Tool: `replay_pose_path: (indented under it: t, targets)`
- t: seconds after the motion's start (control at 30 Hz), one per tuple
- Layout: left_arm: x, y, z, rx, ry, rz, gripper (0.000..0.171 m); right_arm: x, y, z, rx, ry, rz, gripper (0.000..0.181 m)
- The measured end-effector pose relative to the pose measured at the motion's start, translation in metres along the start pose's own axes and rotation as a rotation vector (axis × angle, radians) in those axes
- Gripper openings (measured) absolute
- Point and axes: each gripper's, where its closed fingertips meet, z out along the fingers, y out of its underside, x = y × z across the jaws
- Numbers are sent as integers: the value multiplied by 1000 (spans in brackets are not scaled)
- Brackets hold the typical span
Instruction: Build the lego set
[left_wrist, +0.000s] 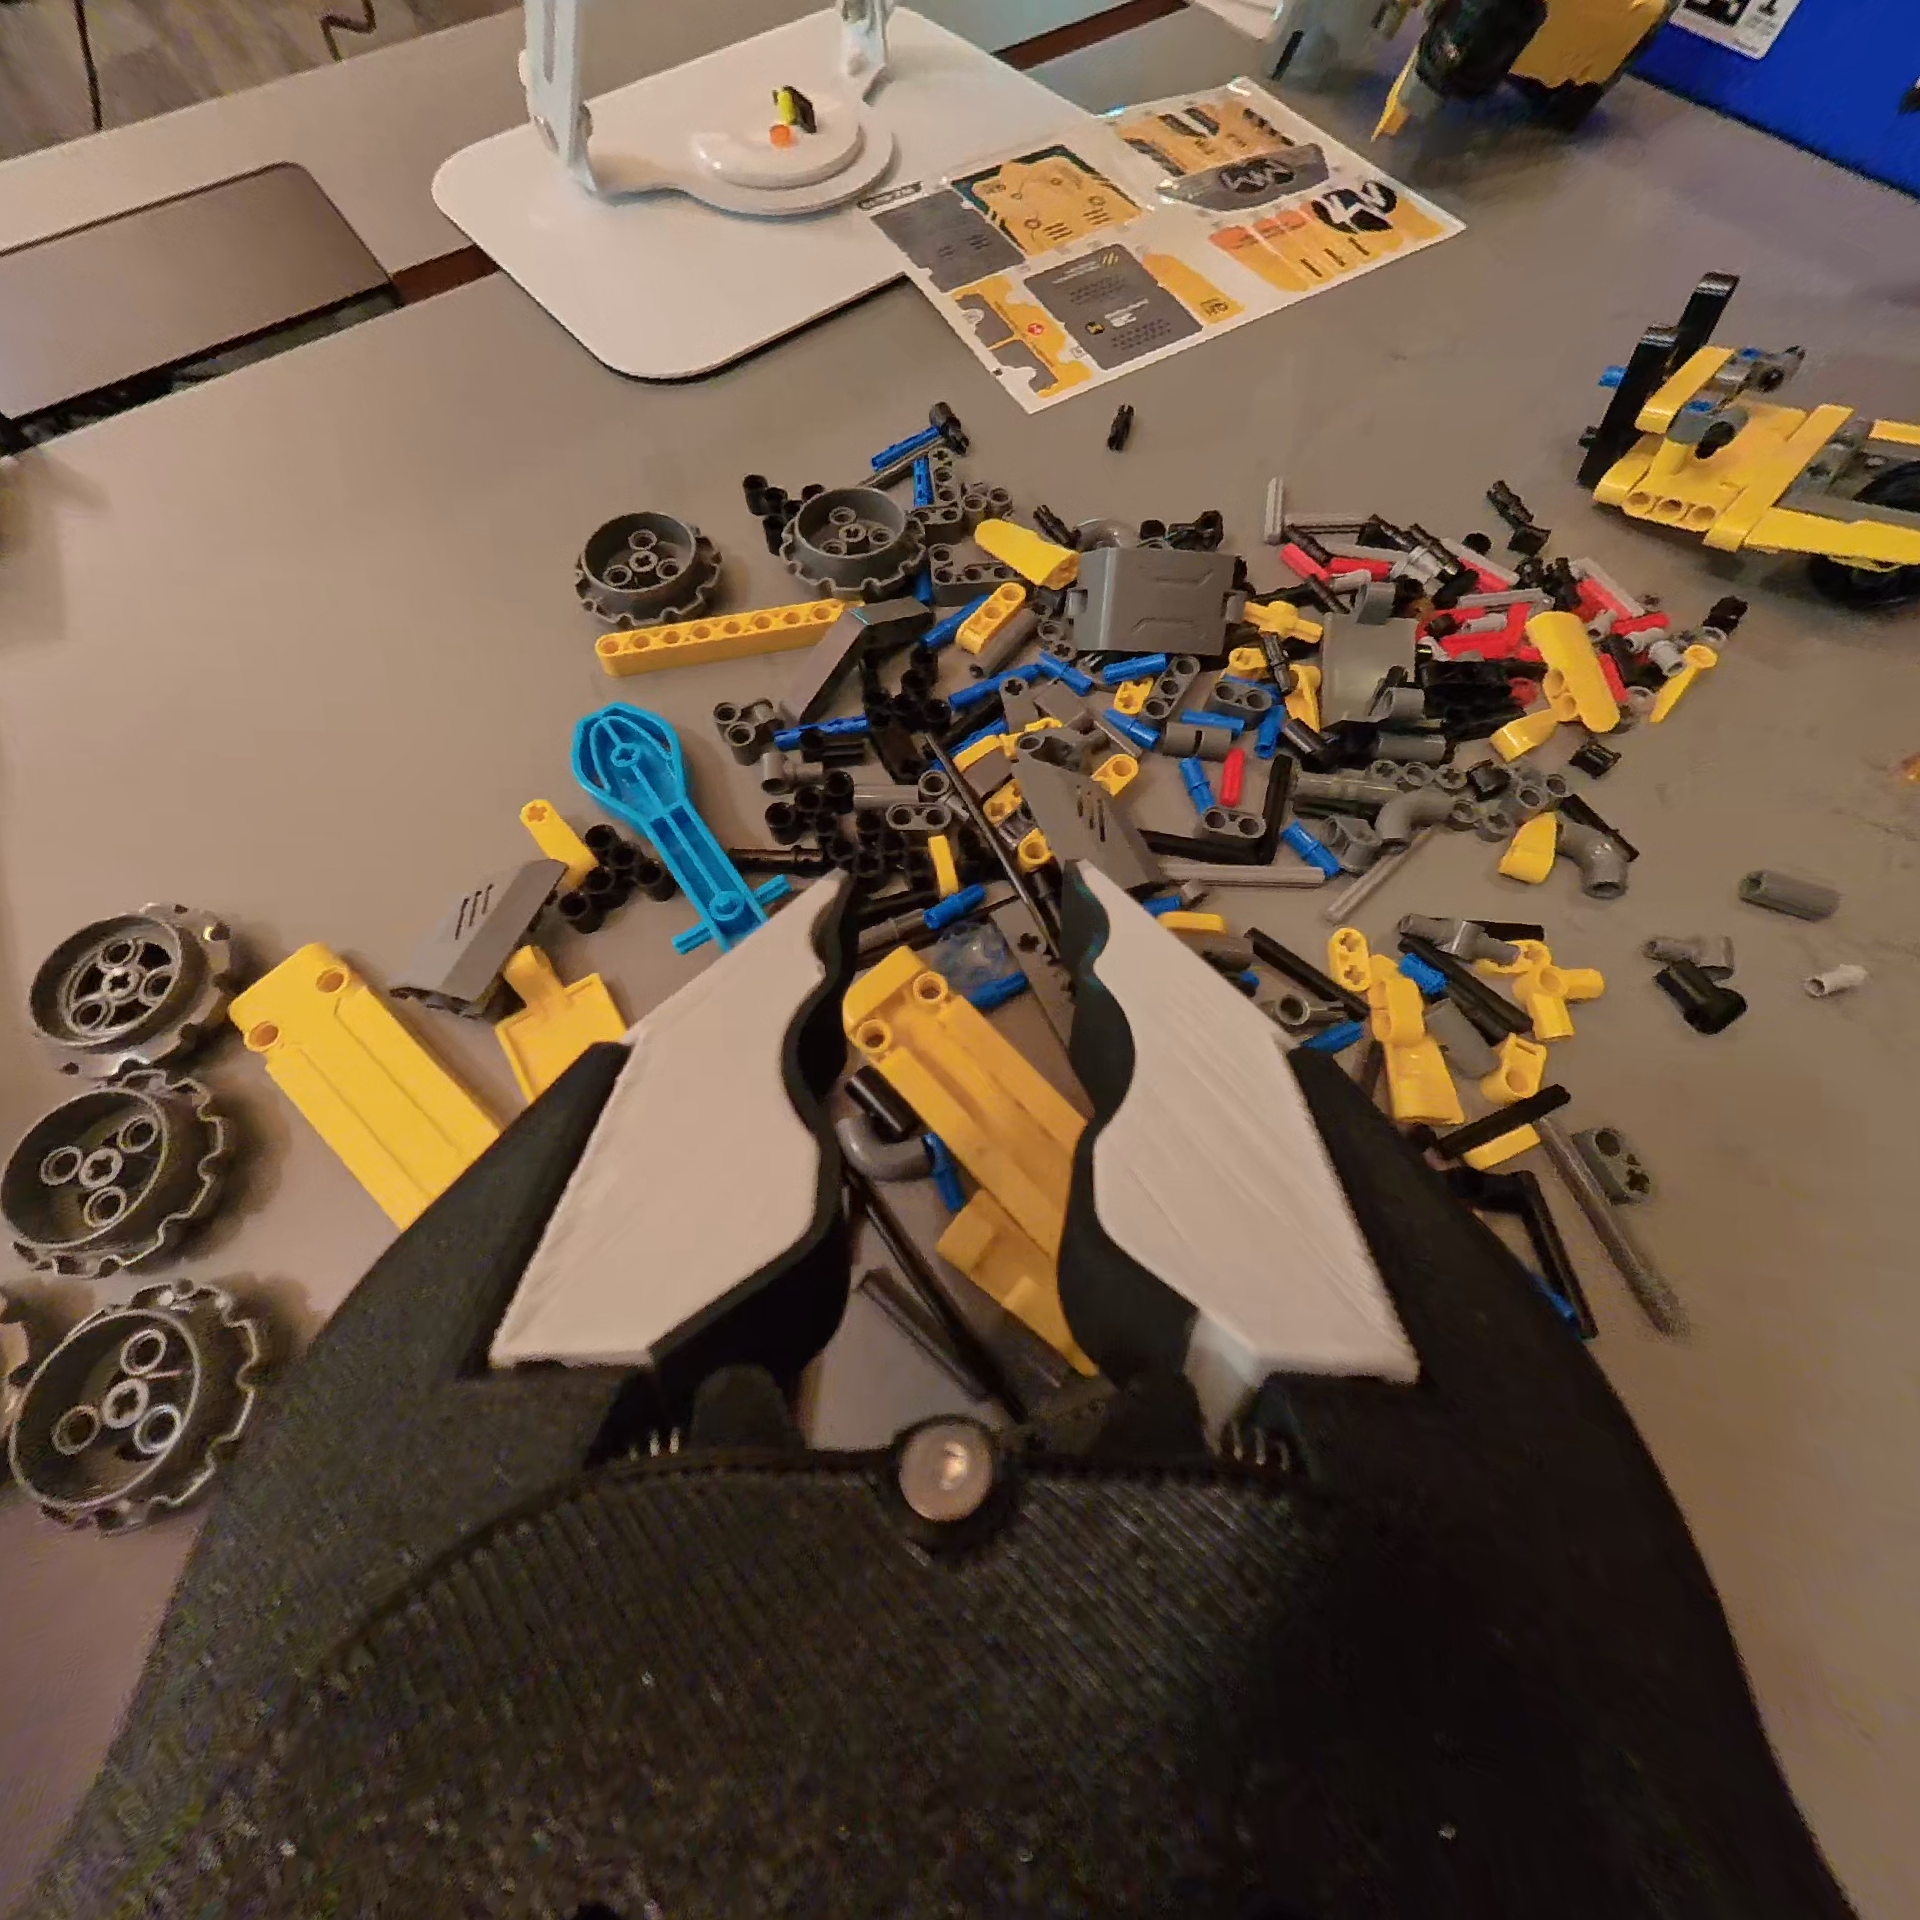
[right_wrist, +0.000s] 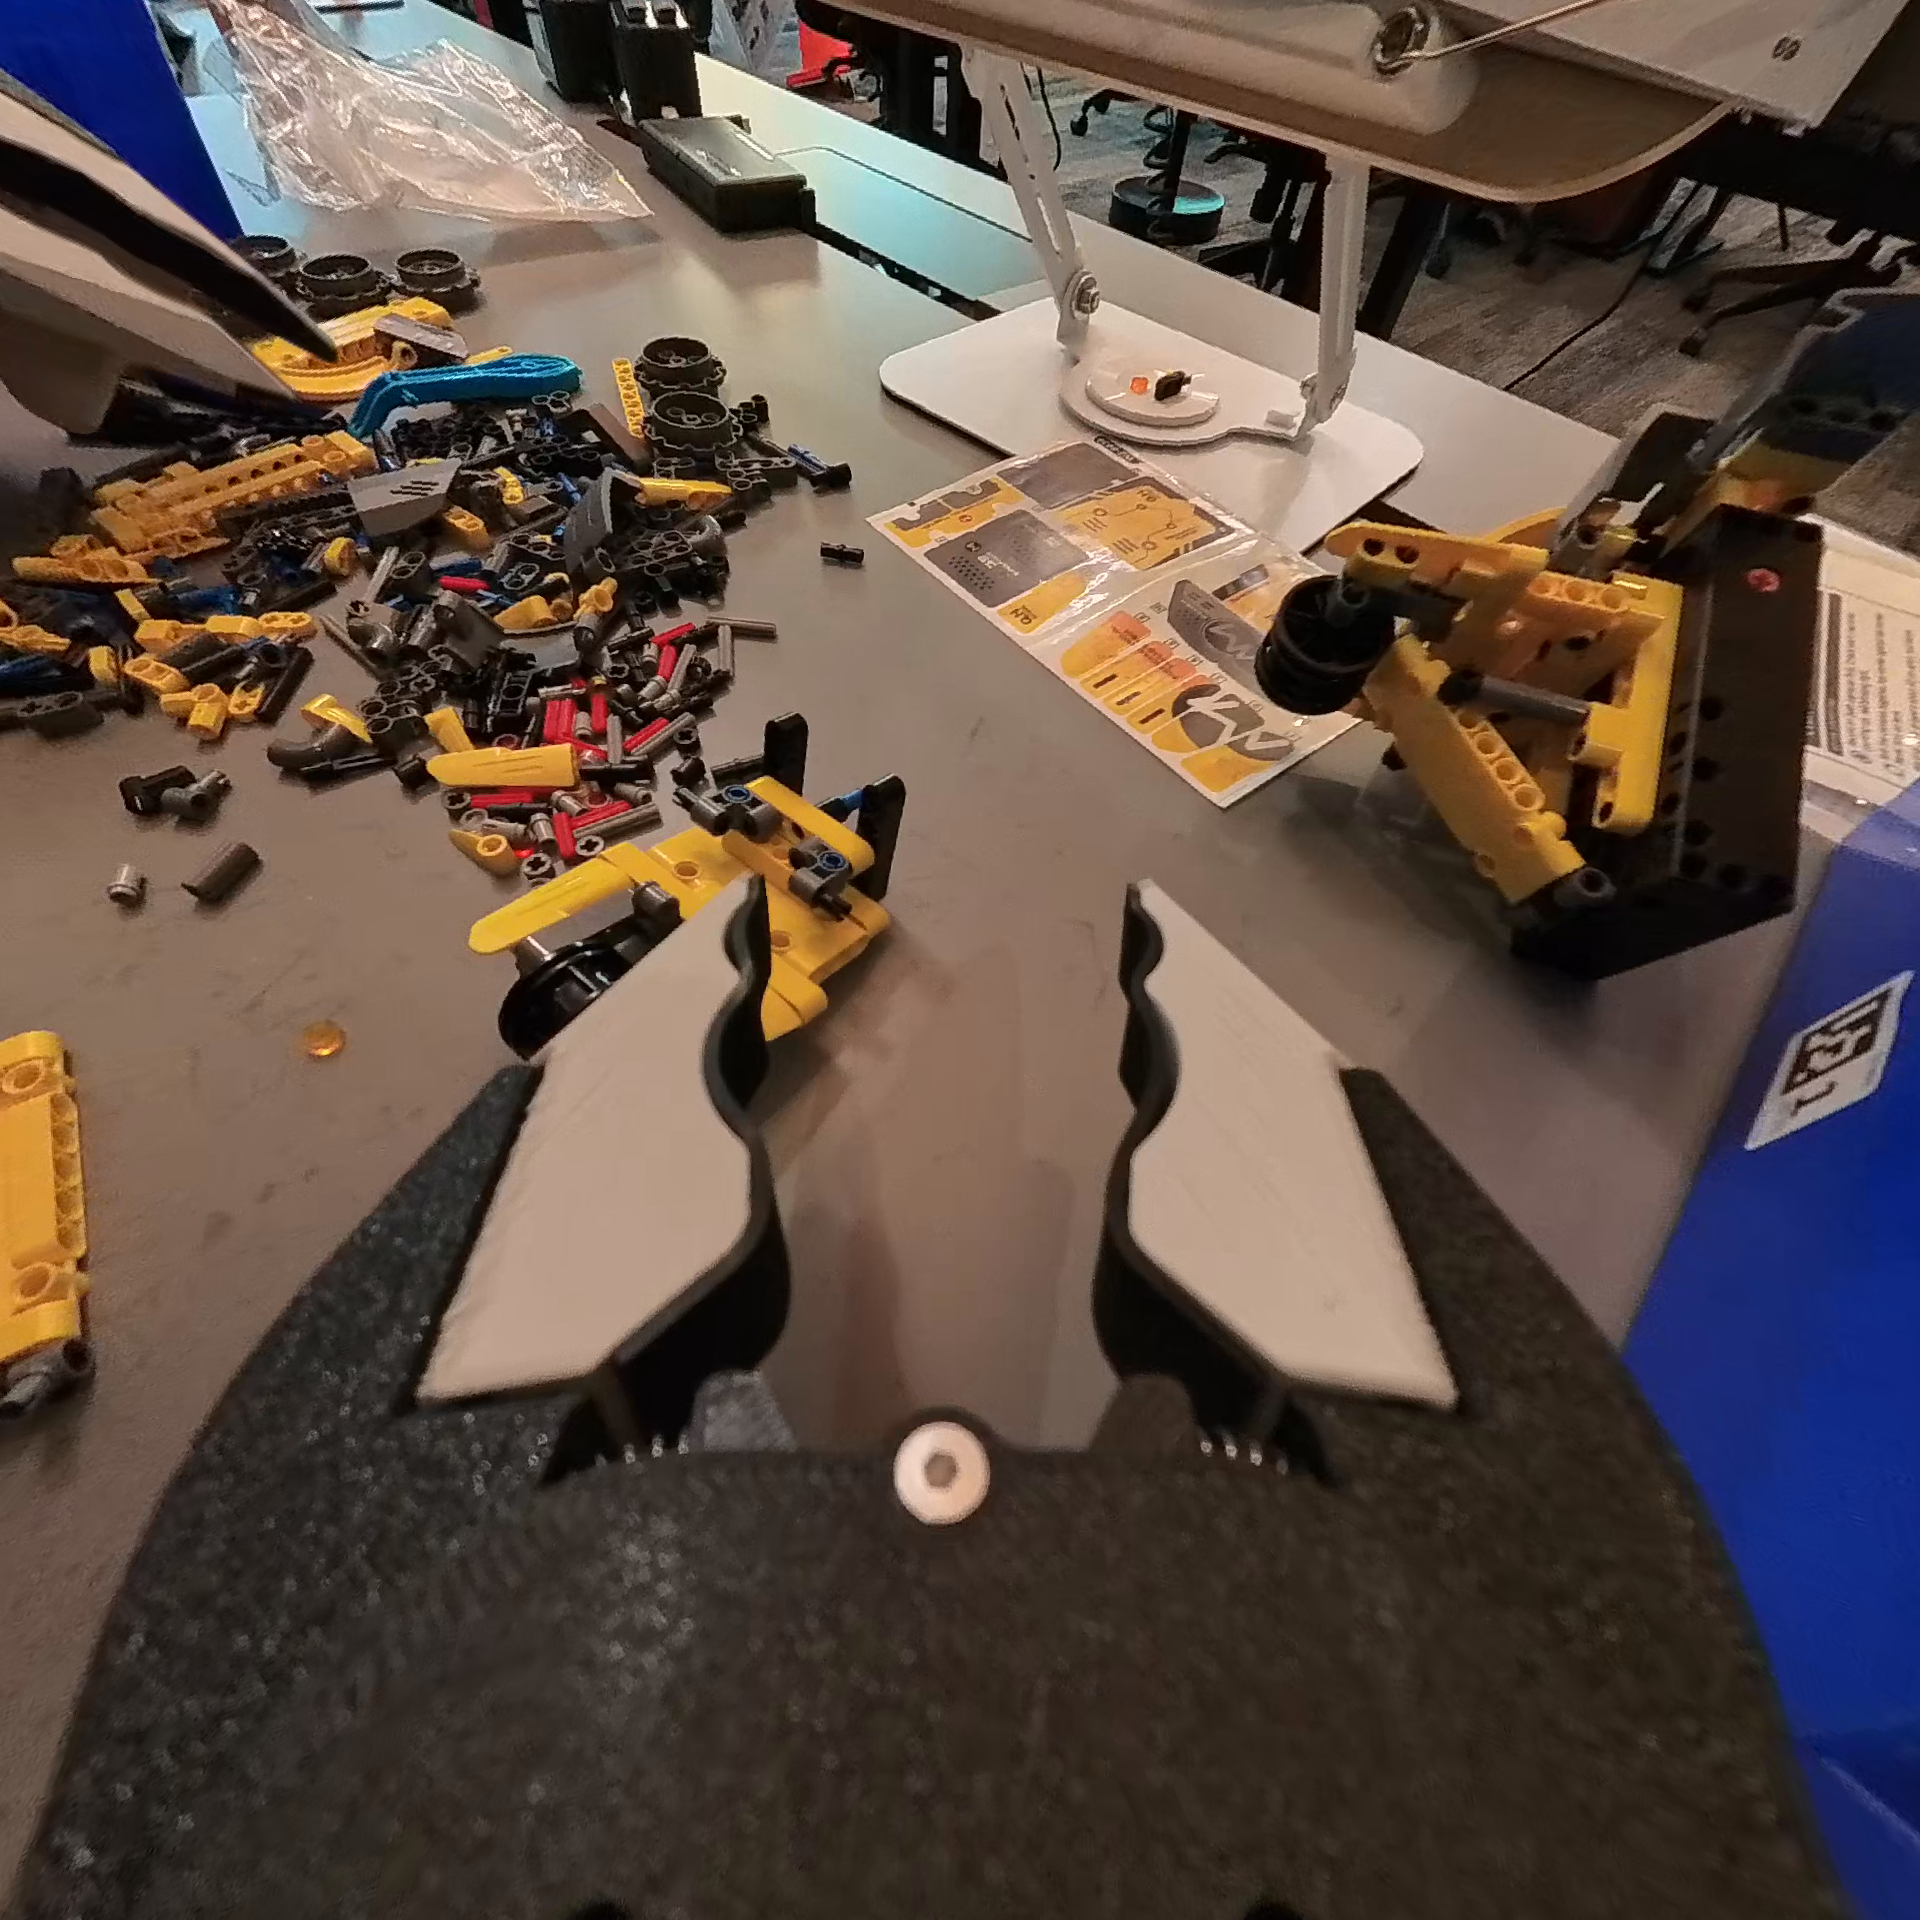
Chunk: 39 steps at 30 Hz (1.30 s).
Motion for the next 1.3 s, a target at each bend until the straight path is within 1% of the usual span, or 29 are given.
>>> replay_pose_path:
  t: [0.1,0.3,0.43,0.57,0.73,0.9,1.0,1.13,1.3]
  targets:
    - [10,1,4,-20,14,-9,38,-1,0,0,-1,-1,-2,68]
    - [43,-8,12,-4,80,11,38,-4,1,1,-13,-2,-27,68]
    - [62,-10,22,-25,91,52,35,-5,2,0,-17,1,-43,68]
    - [74,-15,24,-9,108,70,34,-6,0,-1,-10,-1,-53,67]
    - [69,-10,24,-15,102,66,33,-8,-1,-2,-2,-9,-54,68]
    - [65,-14,20,13,103,41,33,-8,1,0,-8,-15,-42,67]
    - [63,-10,21,-8,91,51,35,-6,2,1,-15,-19,-24,67]
    - [68,-12,22,-2,101,67,36,-6,3,1,-22,-30,-7,63]
    - [80,-12,30,-14,144,59,38,-8,7,3,-50,-32,-17,61]
